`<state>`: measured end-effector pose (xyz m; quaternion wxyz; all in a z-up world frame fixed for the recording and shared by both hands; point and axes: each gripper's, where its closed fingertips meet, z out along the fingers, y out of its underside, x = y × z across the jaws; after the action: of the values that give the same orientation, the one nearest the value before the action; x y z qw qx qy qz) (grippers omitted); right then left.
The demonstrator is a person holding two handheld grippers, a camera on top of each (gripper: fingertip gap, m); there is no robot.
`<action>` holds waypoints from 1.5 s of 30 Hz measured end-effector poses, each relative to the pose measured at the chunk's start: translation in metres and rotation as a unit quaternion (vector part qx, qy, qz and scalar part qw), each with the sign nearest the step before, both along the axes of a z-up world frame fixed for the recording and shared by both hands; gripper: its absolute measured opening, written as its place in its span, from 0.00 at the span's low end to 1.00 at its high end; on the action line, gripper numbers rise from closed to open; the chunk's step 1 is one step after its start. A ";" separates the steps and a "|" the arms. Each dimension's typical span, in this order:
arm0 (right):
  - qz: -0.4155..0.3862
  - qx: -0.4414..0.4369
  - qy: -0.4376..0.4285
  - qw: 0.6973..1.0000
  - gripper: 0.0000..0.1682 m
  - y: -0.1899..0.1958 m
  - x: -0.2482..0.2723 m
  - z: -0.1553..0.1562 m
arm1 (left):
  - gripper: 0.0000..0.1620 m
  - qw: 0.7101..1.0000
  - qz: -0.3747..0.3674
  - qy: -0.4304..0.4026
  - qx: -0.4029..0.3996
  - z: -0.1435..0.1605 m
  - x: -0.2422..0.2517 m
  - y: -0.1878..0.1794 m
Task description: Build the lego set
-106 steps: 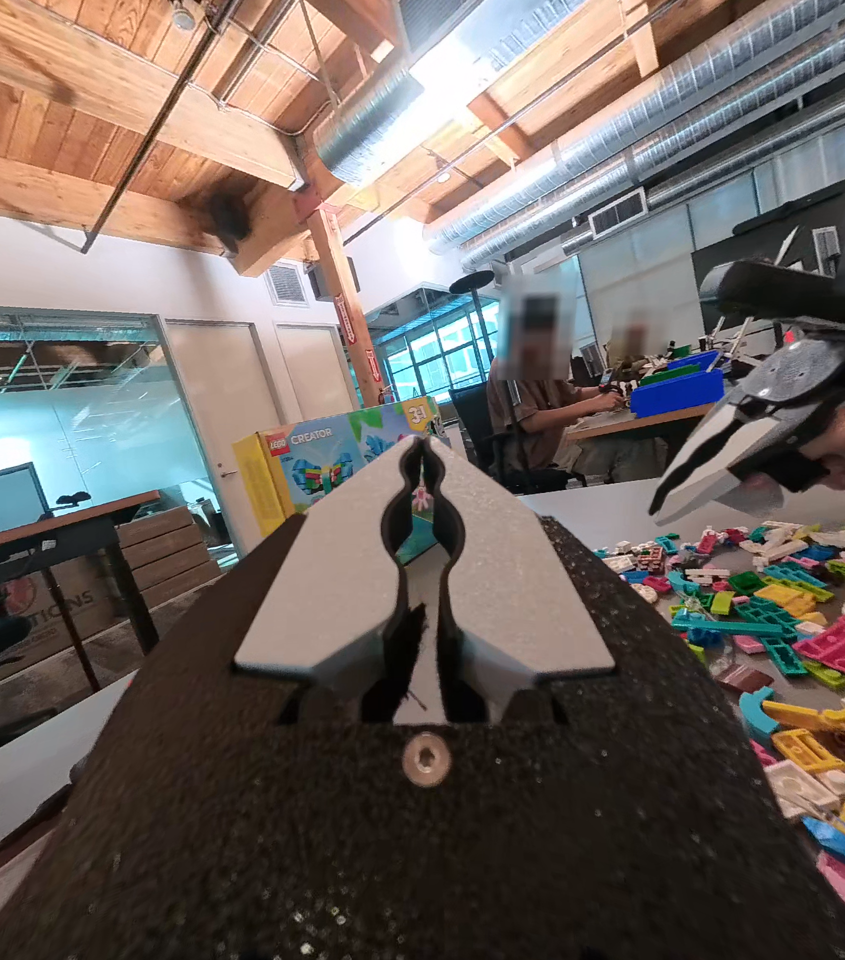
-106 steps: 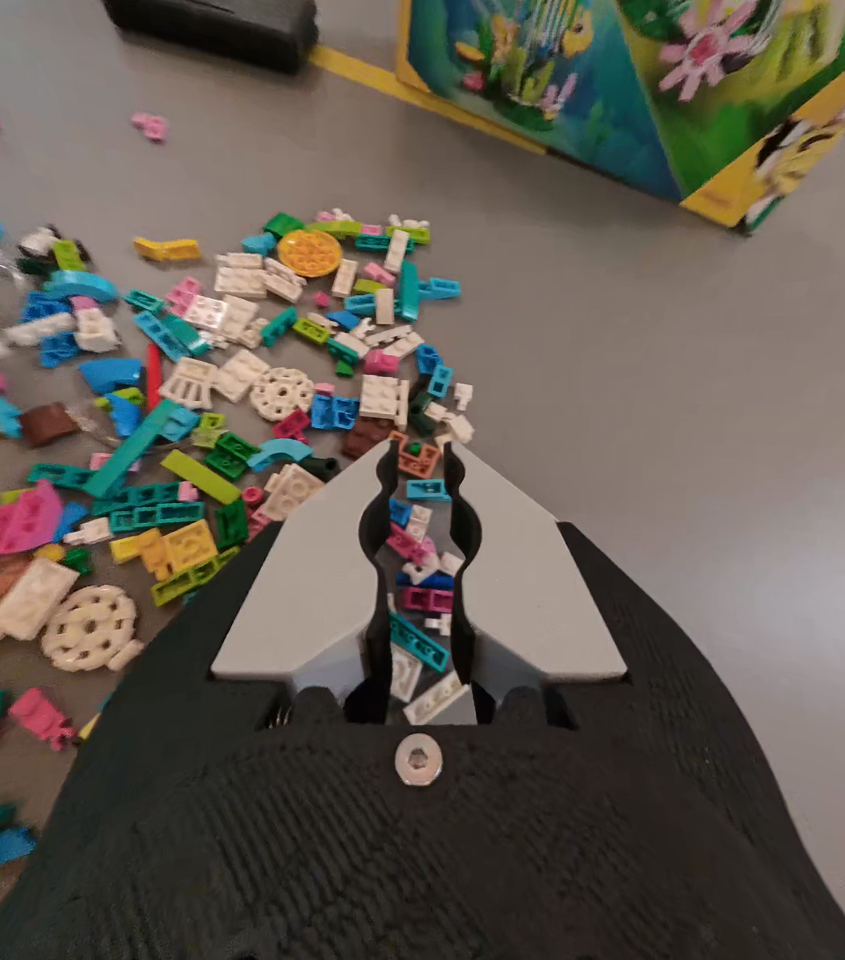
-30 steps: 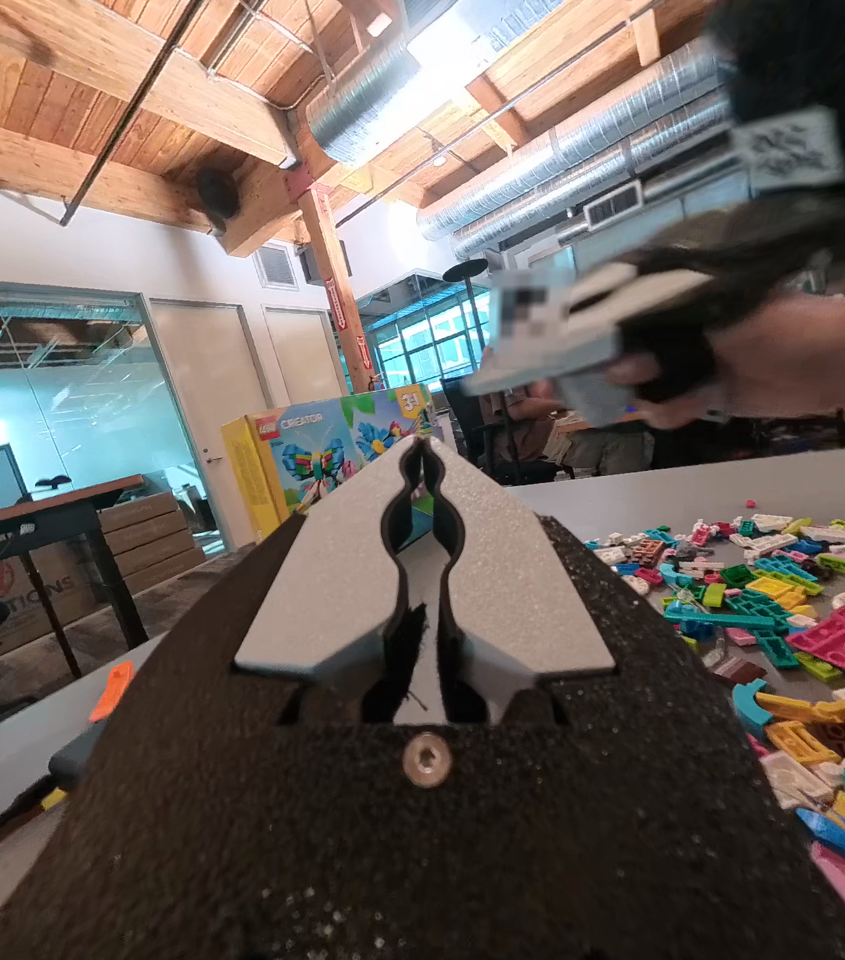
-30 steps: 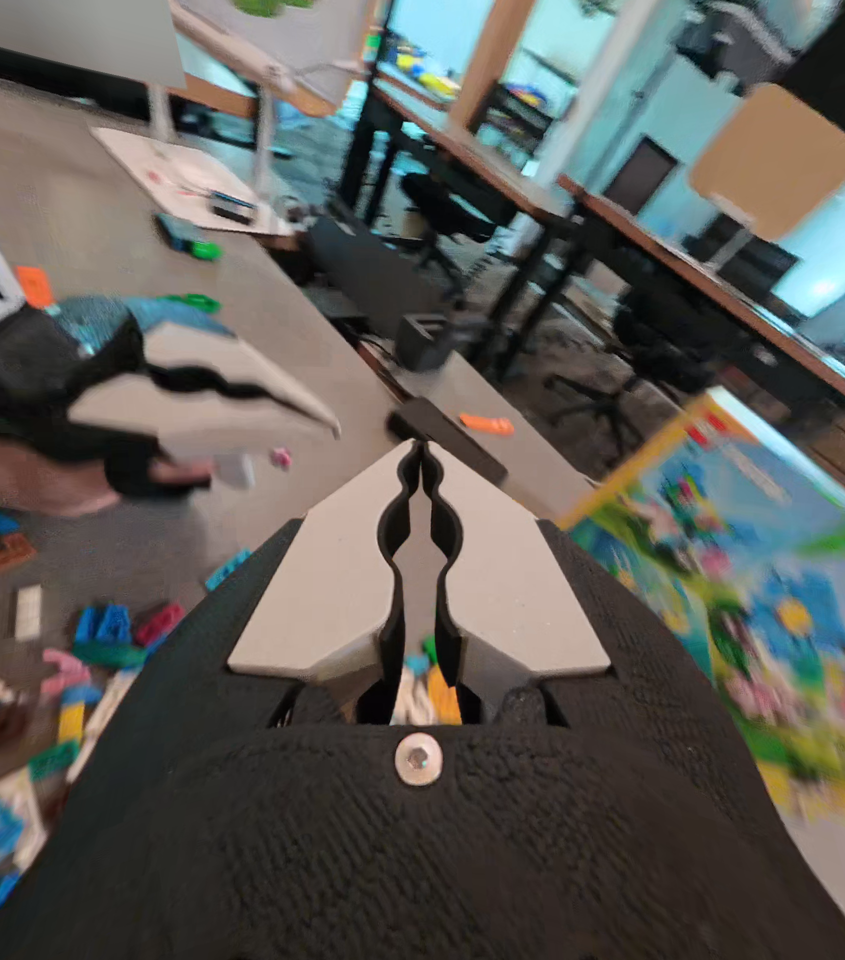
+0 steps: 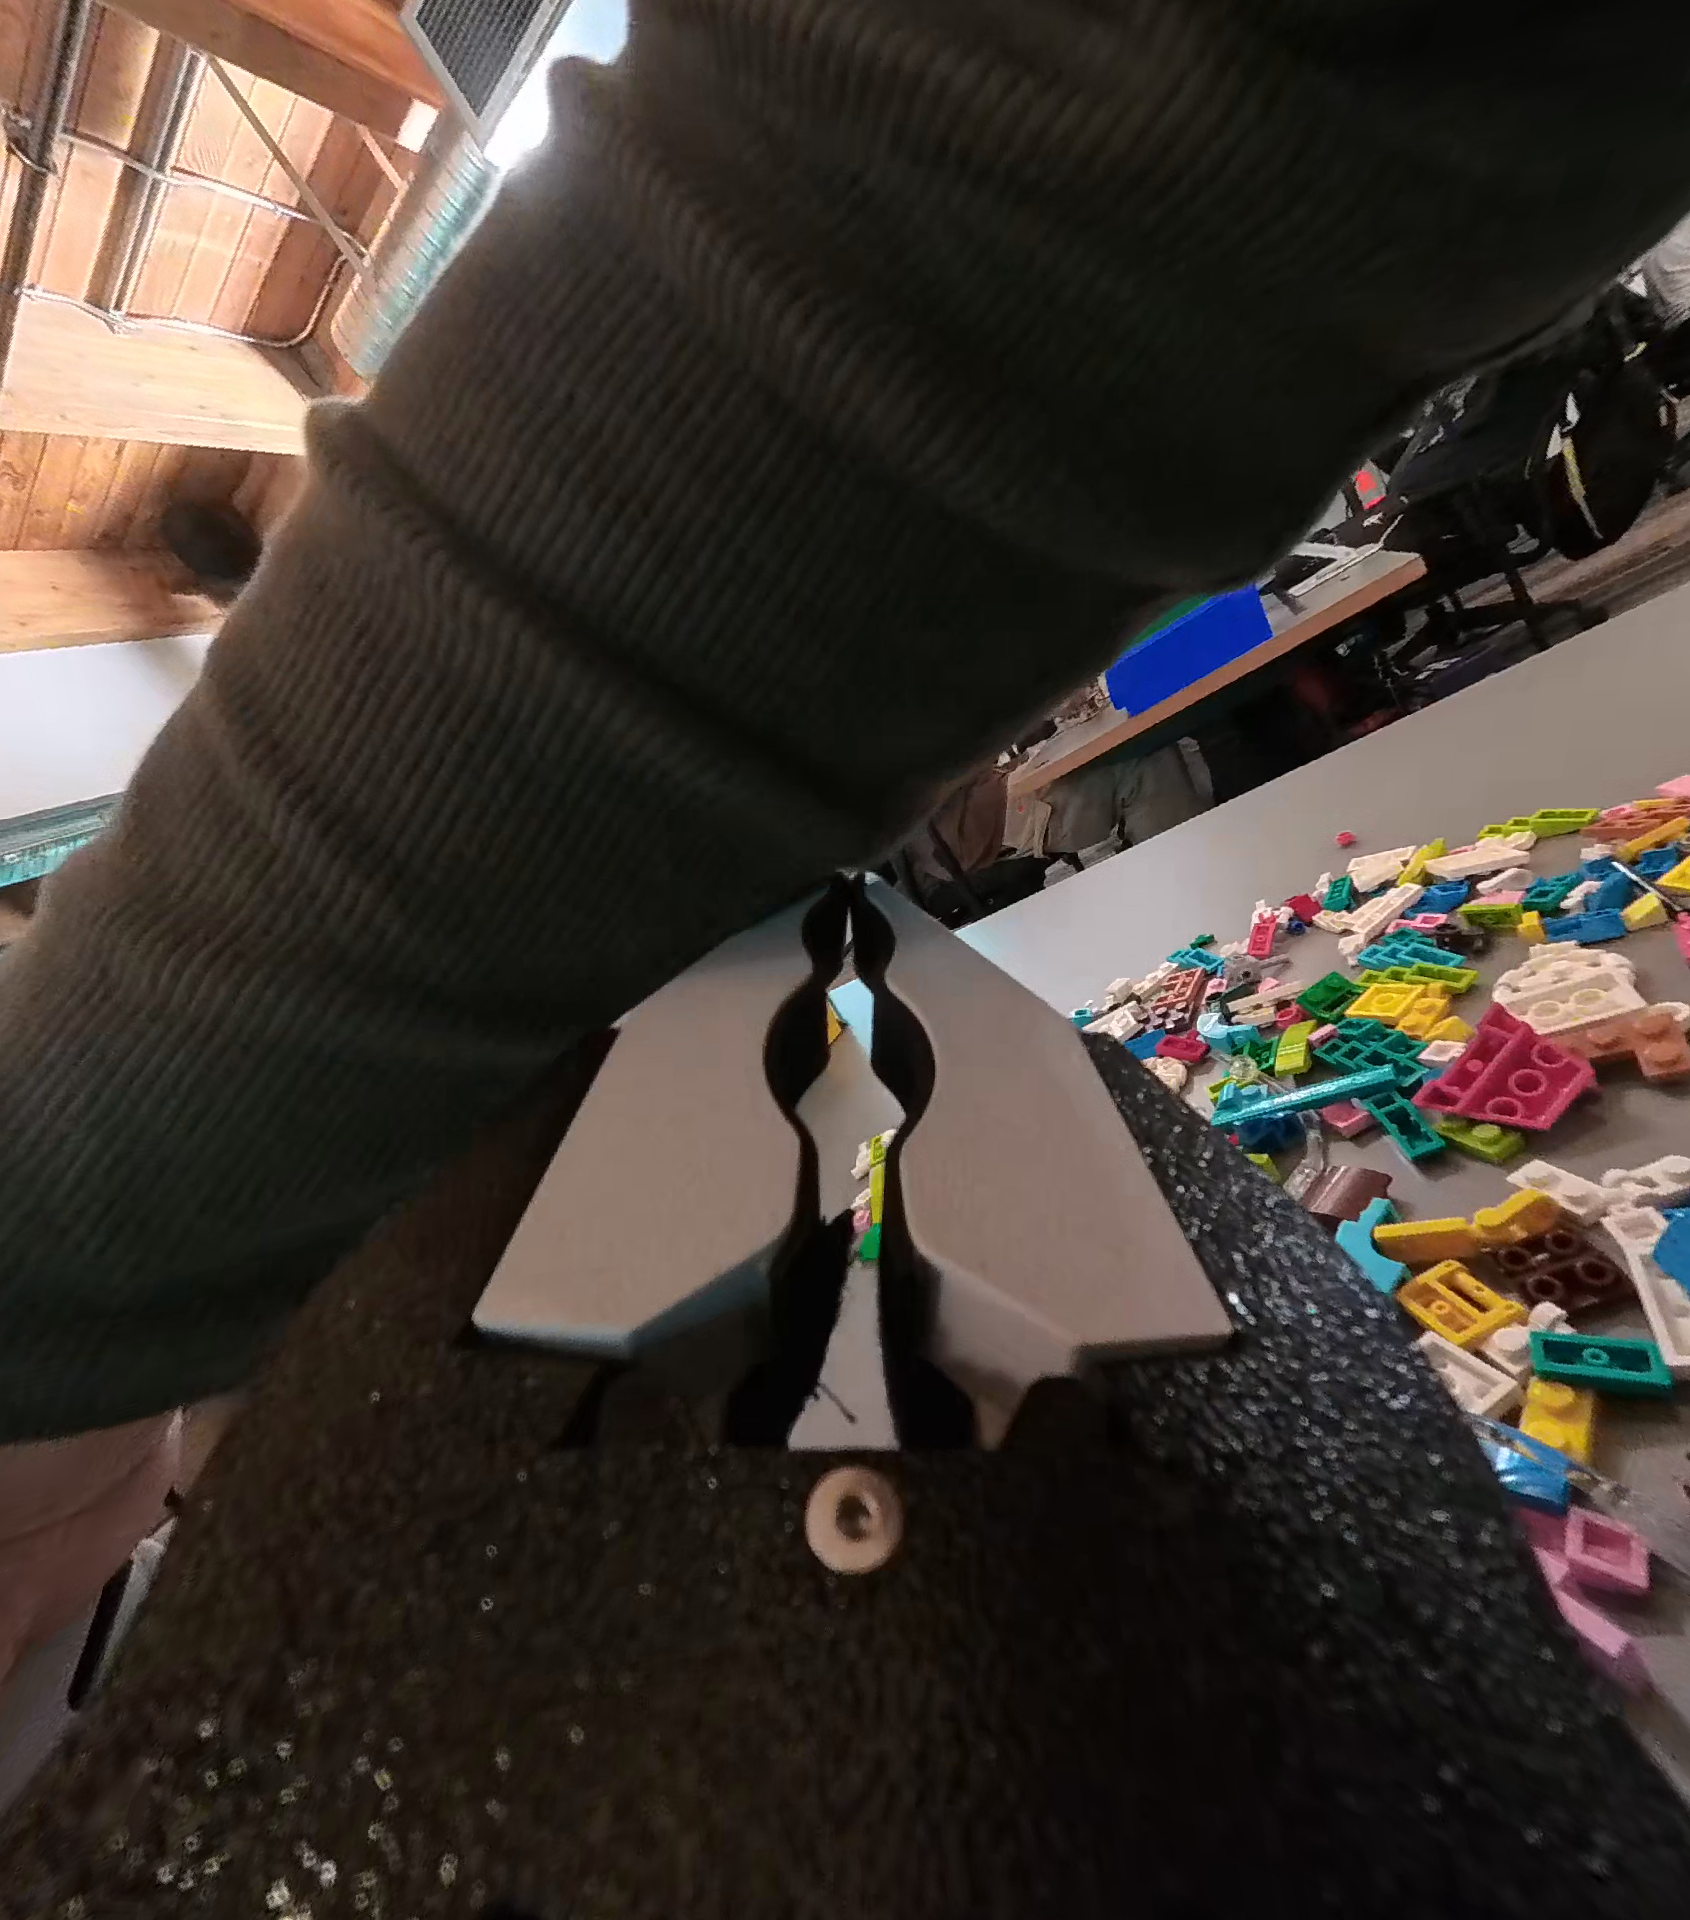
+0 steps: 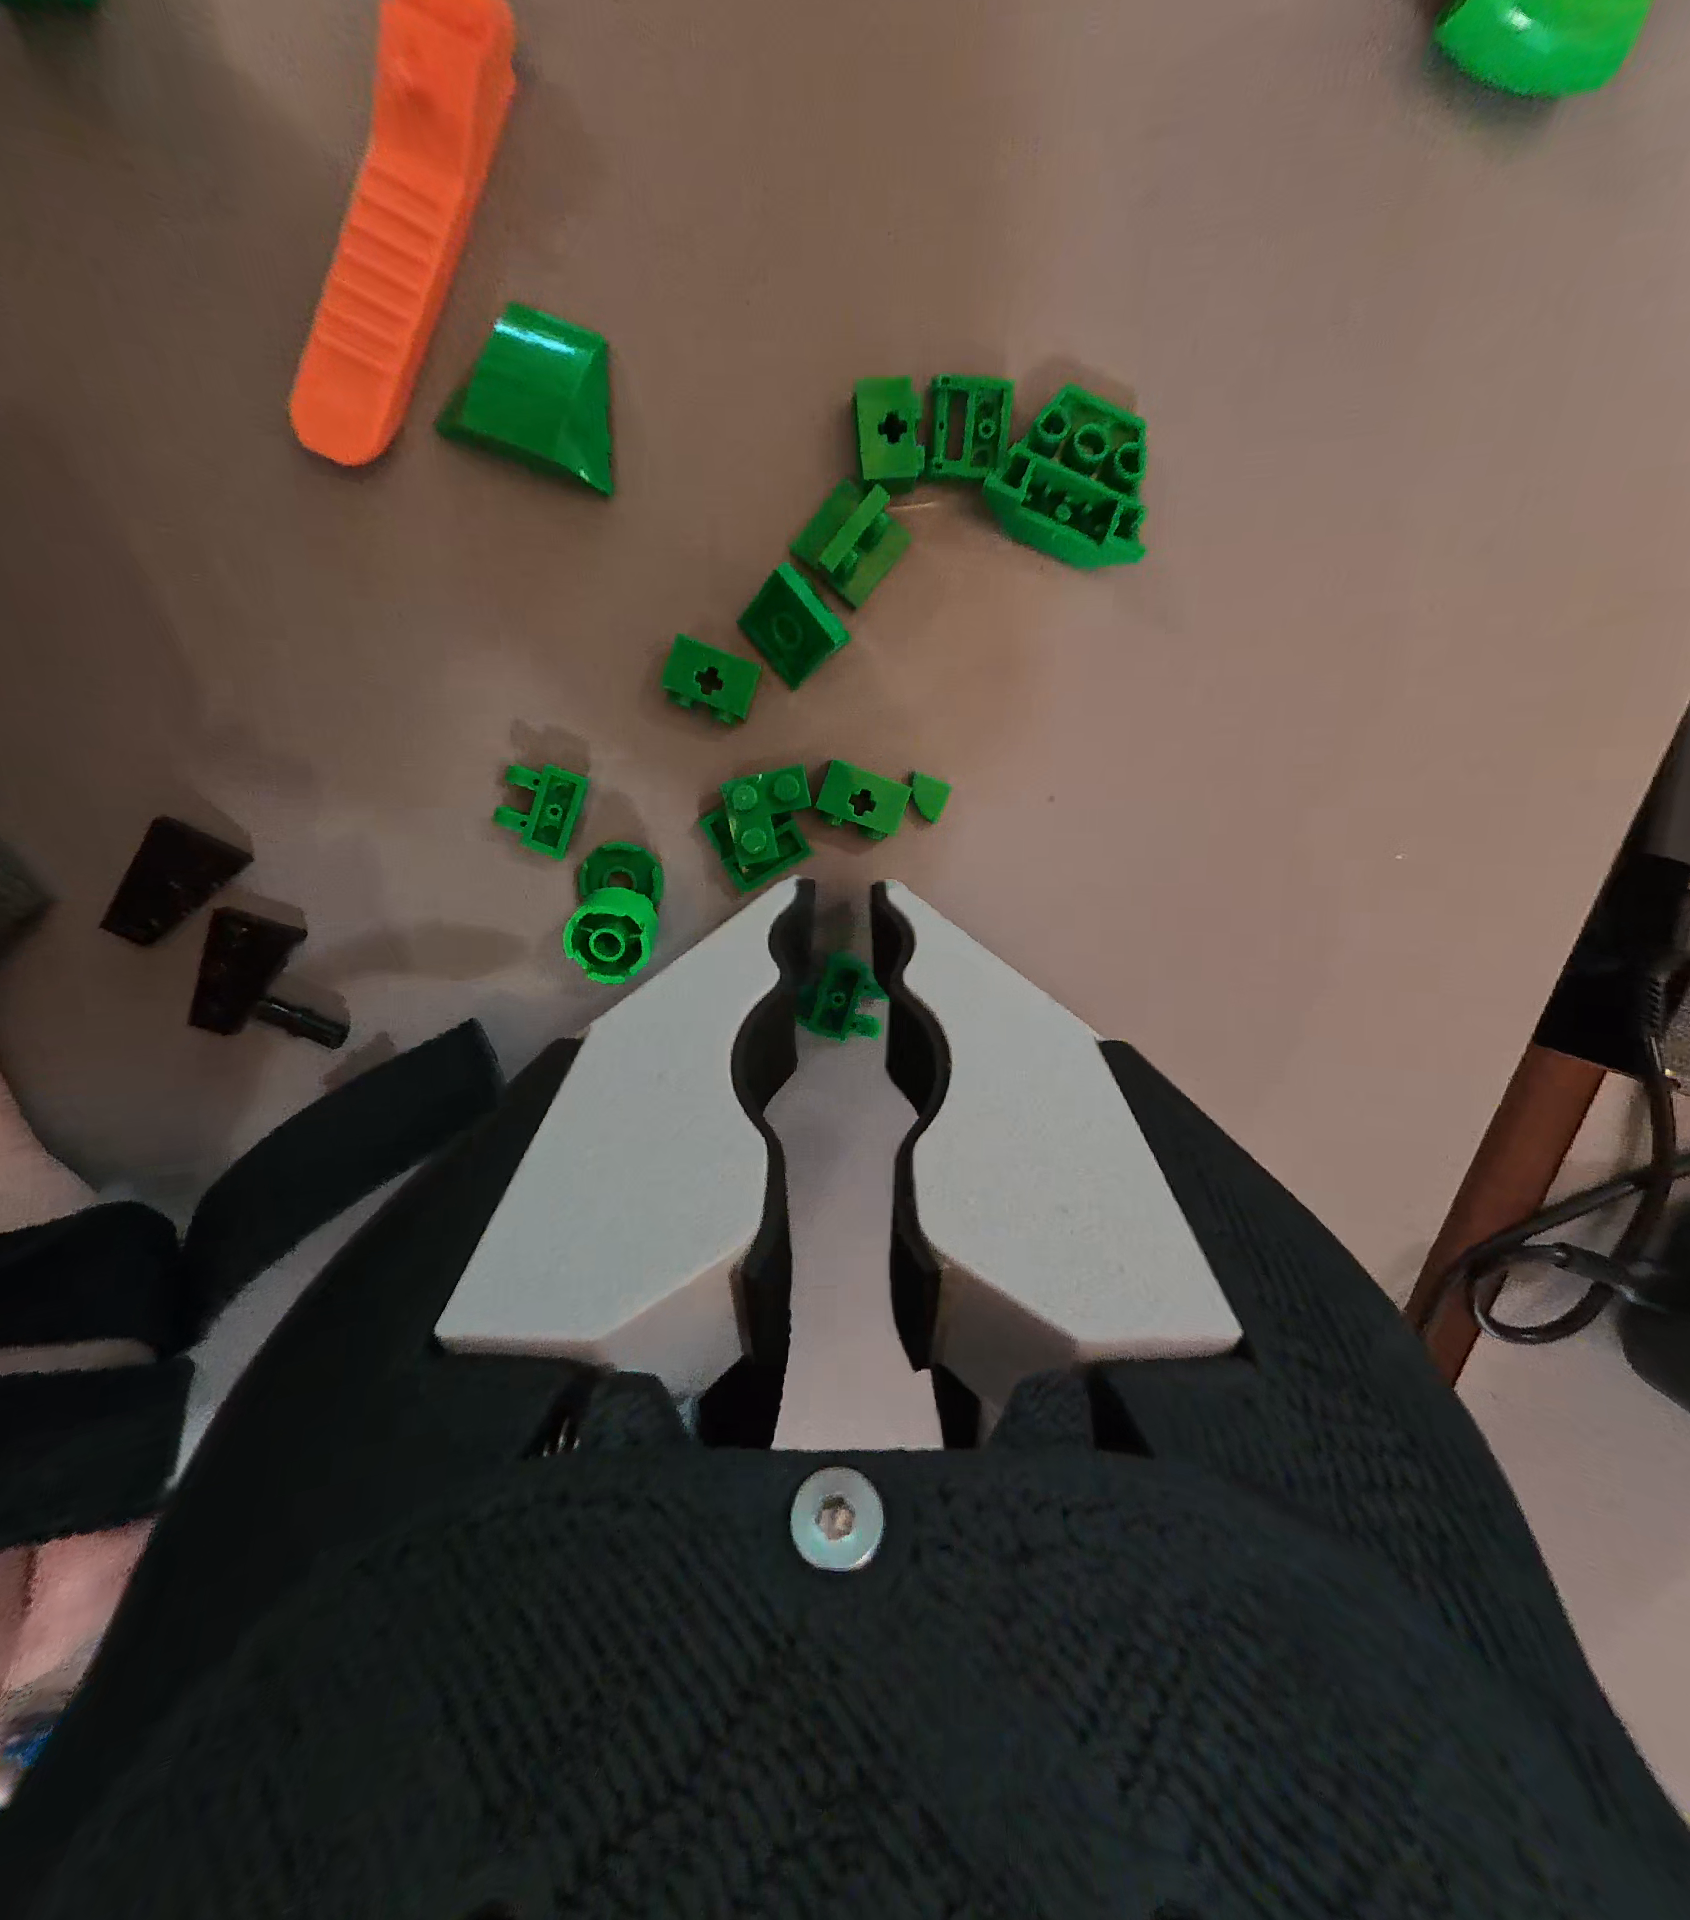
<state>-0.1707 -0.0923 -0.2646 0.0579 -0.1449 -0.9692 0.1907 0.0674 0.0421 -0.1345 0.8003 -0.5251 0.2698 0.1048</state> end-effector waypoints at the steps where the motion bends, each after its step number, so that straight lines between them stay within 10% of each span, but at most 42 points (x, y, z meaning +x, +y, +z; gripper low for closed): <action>1: -0.001 -0.006 0.004 1.000 0.07 -0.001 -0.001 0.002 | 0.00 1.000 0.000 0.002 0.000 0.000 0.000 0.000; 8: -0.009 -0.009 0.023 1.000 0.14 0.003 -0.002 0.011 | 0.00 1.000 -0.002 0.008 -0.001 -0.001 0.002 0.000; 14: -0.108 -0.072 0.110 0.985 0.16 0.041 0.027 0.111 | 0.00 1.000 0.003 -0.010 0.000 0.001 -0.004 0.001; 20: -0.430 -0.143 0.305 0.838 0.09 0.181 0.132 0.195 | 0.00 0.998 0.015 -0.066 -0.008 0.004 -0.021 0.004; 27: -0.673 -0.130 0.348 0.640 0.05 0.282 0.288 0.139 | 0.00 0.983 0.001 -0.178 -0.038 0.005 -0.045 0.007; 36: -0.691 -0.022 0.162 0.704 0.04 0.287 0.310 0.014 | 0.00 0.985 0.003 -0.168 -0.039 0.003 -0.044 0.008; 45: -0.714 -0.083 0.151 0.679 0.05 0.286 0.321 0.003 | 0.00 0.986 0.002 -0.164 -0.038 0.003 -0.042 0.008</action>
<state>0.1507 0.1941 -0.2620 0.3093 -0.7663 -0.5300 0.1905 0.0255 0.0497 -0.1314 0.8129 -0.5657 0.1380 0.0082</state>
